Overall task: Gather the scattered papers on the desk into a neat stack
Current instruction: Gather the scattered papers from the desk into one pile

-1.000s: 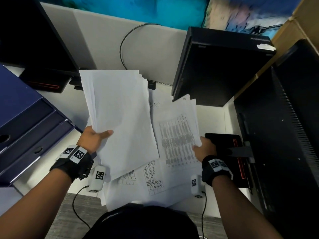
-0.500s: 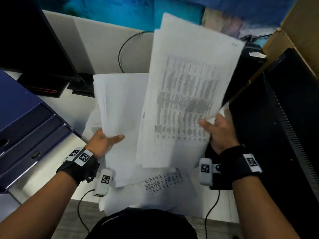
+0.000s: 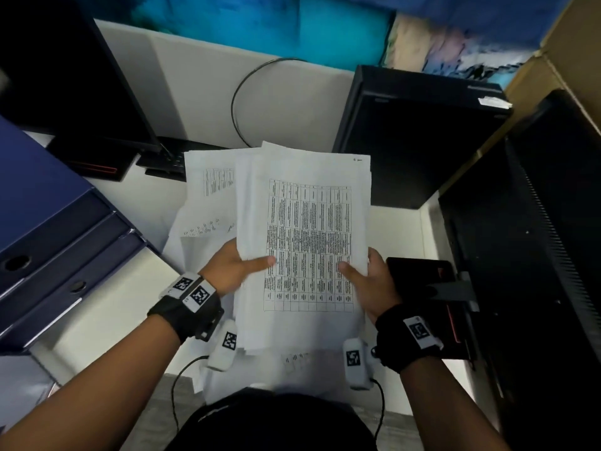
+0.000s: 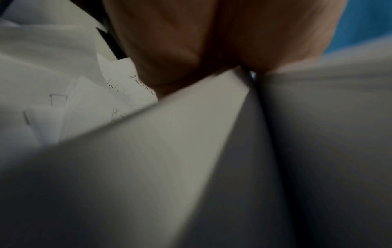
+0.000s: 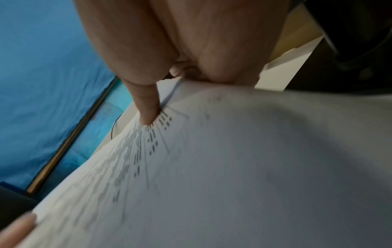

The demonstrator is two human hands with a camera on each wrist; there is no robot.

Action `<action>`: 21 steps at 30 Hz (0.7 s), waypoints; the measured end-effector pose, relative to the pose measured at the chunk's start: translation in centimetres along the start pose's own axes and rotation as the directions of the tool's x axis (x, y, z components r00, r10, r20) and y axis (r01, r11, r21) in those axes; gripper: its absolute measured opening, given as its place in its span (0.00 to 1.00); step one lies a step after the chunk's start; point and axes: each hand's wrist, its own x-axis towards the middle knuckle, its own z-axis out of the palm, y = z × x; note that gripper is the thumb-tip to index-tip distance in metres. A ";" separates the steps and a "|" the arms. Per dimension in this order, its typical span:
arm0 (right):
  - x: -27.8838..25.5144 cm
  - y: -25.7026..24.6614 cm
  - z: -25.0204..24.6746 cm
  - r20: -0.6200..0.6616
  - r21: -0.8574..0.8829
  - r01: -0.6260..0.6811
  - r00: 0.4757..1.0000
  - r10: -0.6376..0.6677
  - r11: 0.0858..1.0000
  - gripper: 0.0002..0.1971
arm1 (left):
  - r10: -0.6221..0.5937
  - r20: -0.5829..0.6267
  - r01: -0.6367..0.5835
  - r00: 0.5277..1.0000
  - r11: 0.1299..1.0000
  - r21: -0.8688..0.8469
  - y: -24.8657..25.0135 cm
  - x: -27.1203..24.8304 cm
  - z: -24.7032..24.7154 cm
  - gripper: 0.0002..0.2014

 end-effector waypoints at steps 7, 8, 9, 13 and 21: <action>-2.4 1.7 -3.2 0.255 0.239 -0.266 0.945 0.204 0.934 0.22 | 0.010 0.081 0.001 0.997 0.991 -0.133 -1.6 0.7 1.0 0.33; -2.7 2.1 -3.5 0.271 0.217 -0.299 0.933 0.237 0.929 0.21 | 0.001 0.095 0.009 0.995 0.994 -0.109 -2.0 0.8 1.3 0.33; -3.0 2.6 -3.7 0.272 0.199 -0.325 0.925 0.266 0.925 0.20 | -0.018 0.101 0.025 0.995 0.997 -0.074 -2.5 1.0 1.6 0.34; -2.9 4.1 -4.5 0.175 0.180 -0.275 0.954 0.245 0.944 0.35 | -0.077 0.059 0.061 0.995 0.971 0.231 -3.9 2.1 3.0 0.24; -0.4 6.3 -7.0 -0.163 0.099 -0.184 0.966 0.199 0.978 0.17 | -0.089 -0.334 0.204 0.938 0.924 0.325 -5.2 4.4 0.1 0.10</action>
